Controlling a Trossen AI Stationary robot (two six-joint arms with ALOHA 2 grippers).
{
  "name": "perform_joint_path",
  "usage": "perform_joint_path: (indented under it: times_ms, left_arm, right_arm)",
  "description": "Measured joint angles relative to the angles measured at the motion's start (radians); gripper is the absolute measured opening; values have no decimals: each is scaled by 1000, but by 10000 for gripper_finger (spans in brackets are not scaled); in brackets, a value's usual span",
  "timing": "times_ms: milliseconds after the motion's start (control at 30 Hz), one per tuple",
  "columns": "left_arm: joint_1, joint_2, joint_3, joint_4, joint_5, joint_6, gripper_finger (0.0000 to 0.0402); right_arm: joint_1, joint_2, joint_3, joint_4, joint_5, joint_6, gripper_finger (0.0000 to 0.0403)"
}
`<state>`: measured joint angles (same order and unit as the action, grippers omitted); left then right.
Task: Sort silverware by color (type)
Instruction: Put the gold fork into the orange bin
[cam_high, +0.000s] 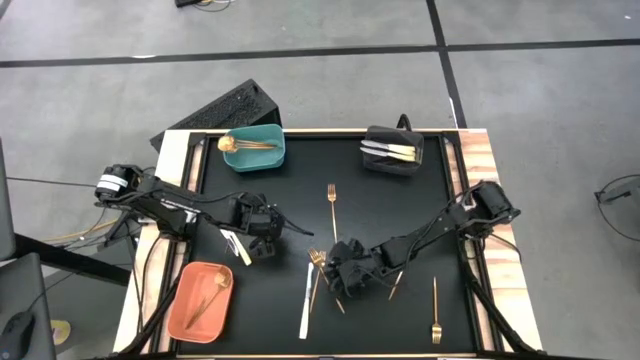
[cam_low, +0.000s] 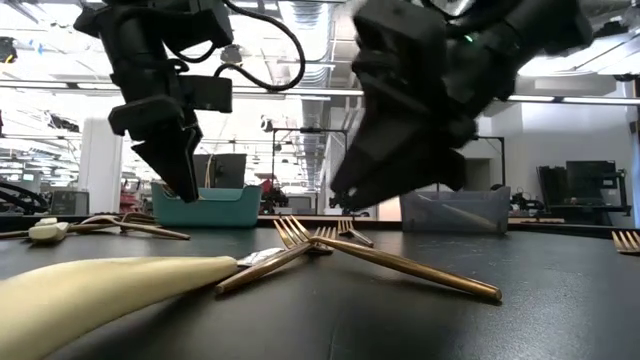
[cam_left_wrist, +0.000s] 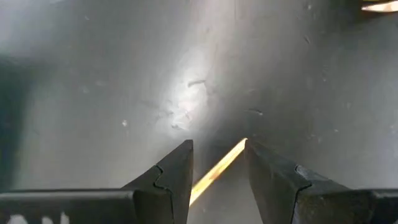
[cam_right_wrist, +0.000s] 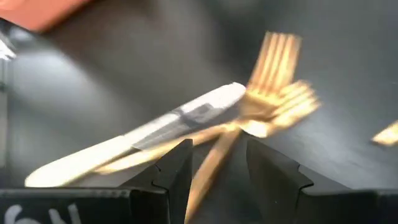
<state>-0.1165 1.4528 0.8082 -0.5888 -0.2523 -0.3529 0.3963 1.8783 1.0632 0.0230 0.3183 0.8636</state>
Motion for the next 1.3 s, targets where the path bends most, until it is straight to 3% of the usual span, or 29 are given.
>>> perform_joint_path:
  times_ms: [500,667,800,1000,1300]
  left_arm:
    - [-101,-2,0,-3,-1,-114,132]
    - [-152,-2,0,28,-100,-141,132]
    - [-196,-2,0,93,-194,-139,132]
    - [-229,-2,0,213,-225,-105,132]
    - [-232,-2,0,252,-227,-108,132]
  right_arm:
    - [0,170,210,-240,-53,27,177]
    - [0,170,219,-271,-52,21,172]
    - [-1,165,218,-281,-52,-8,134]
    - [-8,162,218,-320,-47,-25,33]
    - [4,152,215,-359,59,-58,47]
